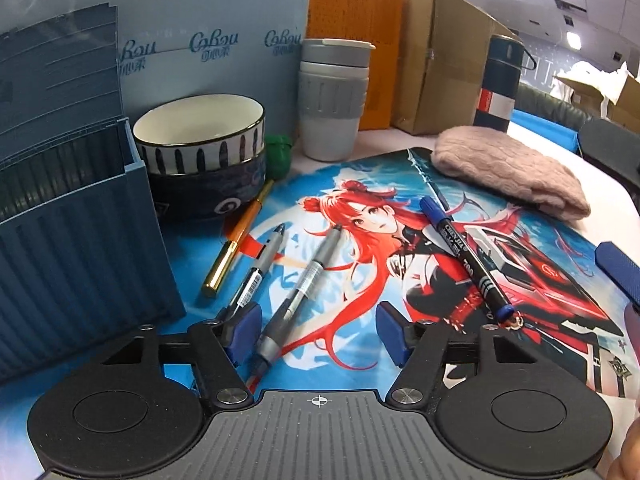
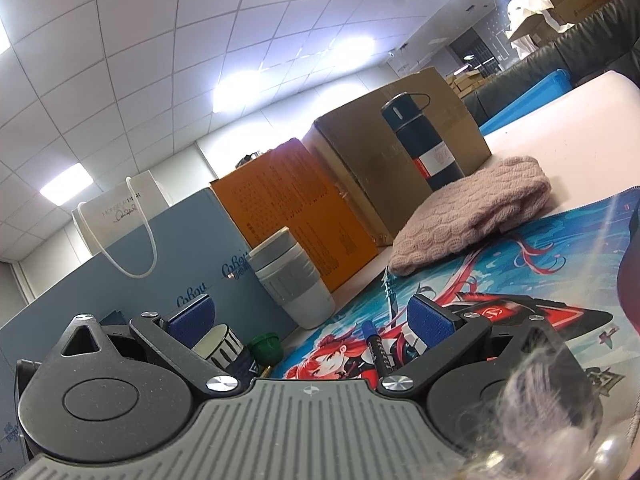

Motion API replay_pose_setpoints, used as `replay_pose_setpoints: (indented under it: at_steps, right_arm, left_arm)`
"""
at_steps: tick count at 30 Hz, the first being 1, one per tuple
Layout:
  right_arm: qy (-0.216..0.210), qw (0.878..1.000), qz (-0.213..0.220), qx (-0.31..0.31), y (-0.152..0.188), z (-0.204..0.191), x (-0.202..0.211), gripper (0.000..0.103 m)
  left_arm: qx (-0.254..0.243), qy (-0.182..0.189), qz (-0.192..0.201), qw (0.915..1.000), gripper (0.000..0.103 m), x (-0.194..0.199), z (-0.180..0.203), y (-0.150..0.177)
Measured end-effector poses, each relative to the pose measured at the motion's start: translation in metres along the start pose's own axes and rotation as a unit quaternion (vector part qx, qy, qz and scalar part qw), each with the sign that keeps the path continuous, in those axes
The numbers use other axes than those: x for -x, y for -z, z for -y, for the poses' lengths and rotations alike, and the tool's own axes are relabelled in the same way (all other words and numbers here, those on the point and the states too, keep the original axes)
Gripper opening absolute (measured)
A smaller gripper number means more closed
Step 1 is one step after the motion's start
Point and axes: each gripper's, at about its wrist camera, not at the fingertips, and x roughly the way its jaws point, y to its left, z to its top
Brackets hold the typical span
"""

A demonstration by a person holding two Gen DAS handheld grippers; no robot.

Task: Organize rigid objects
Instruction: 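Lower the left tool onto the black-capped pen and close it, then lift the black-capped pen with the left tool and carry it over the box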

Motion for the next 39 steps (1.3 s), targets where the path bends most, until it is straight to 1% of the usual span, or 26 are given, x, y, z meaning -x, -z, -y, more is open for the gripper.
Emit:
replay_pose_setpoints:
  at_steps: [1,2,3,5,8,10,15,19,24,26,28,30,32,34,35,37,39]
  right_arm:
    - [0.000,1.000,-0.002,0.000,0.000,0.000,-0.001,0.103]
    - [0.000,1.000,-0.004,0.000,0.000,0.000,-0.001,0.103]
    - [0.000,1.000,-0.005,0.000,0.000,0.001,-0.002,0.103]
    - [0.001,1.000,-0.004,-0.001,0.000,0.001,-0.002,0.103]
    - [0.002,1.000,-0.007,-0.001,0.000,0.001,-0.003,0.103]
    - [0.003,1.000,-0.008,-0.001,0.000,0.001,-0.003,0.103]
    - [0.004,1.000,-0.008,0.000,0.001,0.001,-0.004,0.103]
    - [0.004,1.000,-0.008,0.001,0.001,0.001,-0.004,0.103]
    - [0.001,1.000,-0.011,0.004,0.002,0.001,-0.006,0.103]
    - [0.001,1.000,-0.012,0.004,0.002,0.001,-0.006,0.103]
    - [0.001,1.000,-0.013,0.004,0.002,0.001,-0.006,0.103]
    - [0.001,1.000,-0.013,0.004,0.002,0.001,-0.006,0.103]
    - [0.001,1.000,-0.014,0.004,0.002,0.001,-0.007,0.103]
    - [0.001,1.000,-0.015,0.004,0.002,0.001,-0.007,0.103]
    - [0.000,1.000,-0.015,0.004,0.002,0.001,-0.007,0.103]
    - [0.000,1.000,-0.017,0.004,0.002,0.001,-0.007,0.103]
    - [0.000,1.000,-0.017,0.004,0.002,0.002,-0.007,0.103]
  left_arm:
    - [-0.001,-0.002,0.001,1.0000,0.055,0.000,0.000,0.000]
    - [-0.003,-0.006,0.003,1.0000,0.047,0.000,-0.001,0.000]
    - [-0.003,-0.011,0.005,0.9999,0.042,0.000,-0.002,0.000]
    - [-0.001,-0.012,0.005,0.9999,0.025,0.000,-0.006,-0.001]
    - [0.010,-0.001,0.004,0.9999,0.015,0.002,-0.014,-0.002]
    - [0.007,0.009,0.000,0.9999,0.009,0.005,-0.016,-0.001]
    - [-0.014,0.032,-0.006,0.9994,0.008,0.018,-0.018,0.003]
    - [-0.033,0.049,-0.001,0.9982,0.008,0.033,-0.022,0.008]
    - [-0.062,0.074,-0.023,0.9951,0.008,0.047,-0.028,0.020]
    - [-0.070,0.079,-0.033,0.9938,0.008,0.052,-0.028,0.025]
    - [-0.081,0.084,-0.036,0.9925,0.009,0.055,-0.027,0.027]
    - [-0.090,0.080,-0.035,0.9921,0.009,0.055,-0.025,0.027]
    - [-0.095,0.067,-0.030,0.9928,0.014,0.053,-0.022,0.027]
    - [-0.099,0.063,-0.028,0.9928,0.014,0.050,-0.019,0.024]
    - [-0.099,0.064,-0.028,0.9927,0.018,0.048,-0.018,0.021]
    - [-0.092,0.062,-0.034,0.9933,0.020,0.038,-0.017,0.014]
    - [-0.082,0.055,-0.037,0.9945,0.021,0.028,-0.016,0.008]
